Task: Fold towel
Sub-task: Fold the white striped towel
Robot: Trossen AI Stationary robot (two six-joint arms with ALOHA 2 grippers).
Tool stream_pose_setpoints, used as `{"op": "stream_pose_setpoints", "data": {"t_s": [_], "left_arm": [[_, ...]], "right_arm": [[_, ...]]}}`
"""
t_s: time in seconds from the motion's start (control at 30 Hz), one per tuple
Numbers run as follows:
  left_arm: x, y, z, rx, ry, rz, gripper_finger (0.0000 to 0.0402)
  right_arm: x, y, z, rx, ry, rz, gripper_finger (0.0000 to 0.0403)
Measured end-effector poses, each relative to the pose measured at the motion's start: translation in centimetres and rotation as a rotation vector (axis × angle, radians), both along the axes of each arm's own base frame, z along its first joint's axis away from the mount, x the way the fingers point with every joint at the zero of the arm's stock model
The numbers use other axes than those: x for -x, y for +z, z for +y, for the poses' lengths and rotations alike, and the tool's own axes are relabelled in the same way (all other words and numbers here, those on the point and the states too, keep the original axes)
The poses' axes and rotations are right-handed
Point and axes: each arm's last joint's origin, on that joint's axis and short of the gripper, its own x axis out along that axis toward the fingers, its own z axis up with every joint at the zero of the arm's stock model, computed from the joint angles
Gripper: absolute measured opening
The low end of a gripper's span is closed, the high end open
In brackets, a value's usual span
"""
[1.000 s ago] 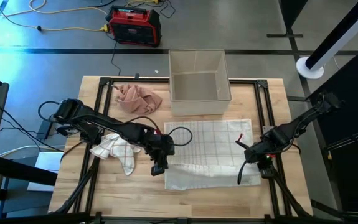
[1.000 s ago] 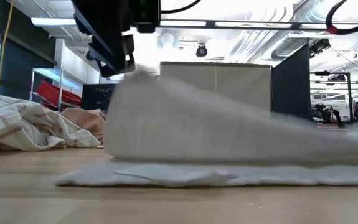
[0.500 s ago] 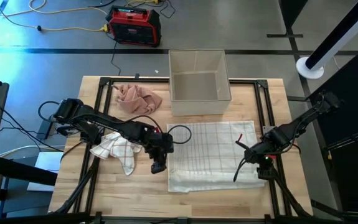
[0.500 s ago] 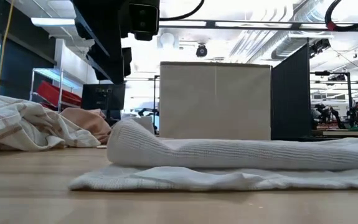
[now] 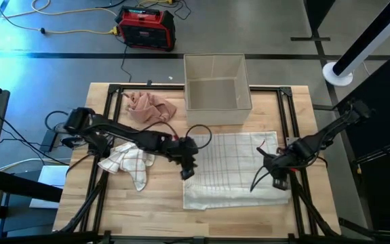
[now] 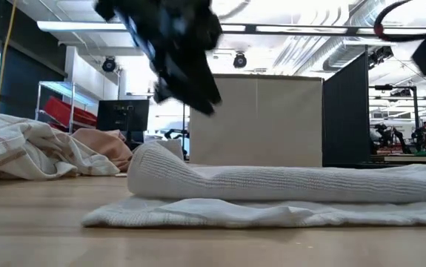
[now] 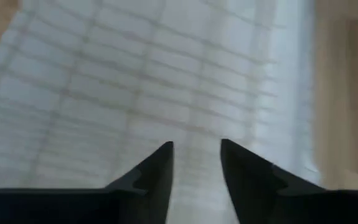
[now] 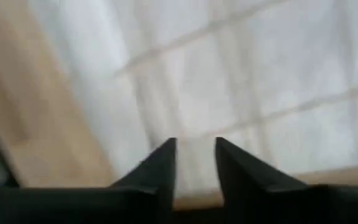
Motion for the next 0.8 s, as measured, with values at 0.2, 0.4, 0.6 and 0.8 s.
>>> {"op": "stream_pose_setpoints", "data": {"t_s": [0.2, 0.4, 0.6, 0.8], "left_arm": [[-1.8, -4.1, 0.7, 0.075, -0.006, 0.036, 0.0007], [-0.3, -6.0, -0.7, 0.125, -0.148, 0.247, 0.0009], [3.7, -4.9, -1.9, 0.060, -0.304, 0.550, 0.0002], [6.4, -2.3, -0.2, -0.097, -0.386, 0.678, 0.0000]], "right_arm": [[-0.2, -3.0, -0.5, -0.019, -0.226, -0.064, 0.0012], [-0.4, -3.0, 0.2, -0.048, -0.307, -0.130, 0.0002], [-0.8, -1.9, 1.2, -0.063, -0.301, -0.213, 0.0001], [-1.5, -1.3, 1.5, -0.071, -0.326, -0.321, 0.0000]]}}
